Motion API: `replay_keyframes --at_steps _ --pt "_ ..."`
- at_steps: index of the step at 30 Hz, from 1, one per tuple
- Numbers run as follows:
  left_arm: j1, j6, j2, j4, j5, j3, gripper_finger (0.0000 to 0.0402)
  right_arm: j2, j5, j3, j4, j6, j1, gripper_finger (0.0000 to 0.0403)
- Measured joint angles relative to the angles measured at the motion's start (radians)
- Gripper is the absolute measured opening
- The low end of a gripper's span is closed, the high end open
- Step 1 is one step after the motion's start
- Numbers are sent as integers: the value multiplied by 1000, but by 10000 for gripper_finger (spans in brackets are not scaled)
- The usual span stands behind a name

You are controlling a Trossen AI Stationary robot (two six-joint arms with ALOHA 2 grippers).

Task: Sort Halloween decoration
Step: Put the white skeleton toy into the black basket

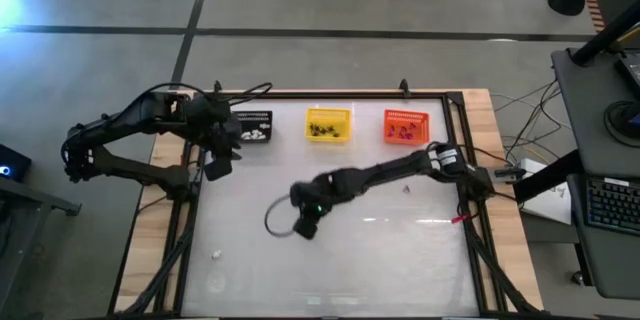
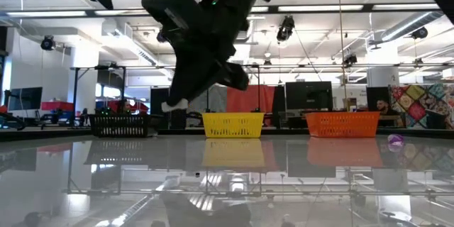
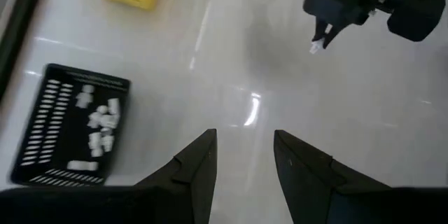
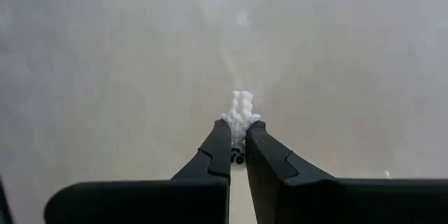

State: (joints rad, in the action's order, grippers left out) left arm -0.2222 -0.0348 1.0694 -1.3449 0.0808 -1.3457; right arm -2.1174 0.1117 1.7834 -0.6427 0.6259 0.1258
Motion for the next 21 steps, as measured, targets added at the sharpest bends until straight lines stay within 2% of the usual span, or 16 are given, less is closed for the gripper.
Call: replay_keyframes --at_steps 4,11,16,21 --pt "0 4 -3 16 -17 0 125 0 0 40 18 -55 -69 13" --pt "-2 33 -4 49 -20 0 125 -10 2 92 155 -111 -197 13" --pt "-2 26 -6 69 -20 0 125 -36 53 123 216 -123 -278 12" --pt "-2 24 -8 96 -30 0 125 -47 56 145 262 -152 -338 11"
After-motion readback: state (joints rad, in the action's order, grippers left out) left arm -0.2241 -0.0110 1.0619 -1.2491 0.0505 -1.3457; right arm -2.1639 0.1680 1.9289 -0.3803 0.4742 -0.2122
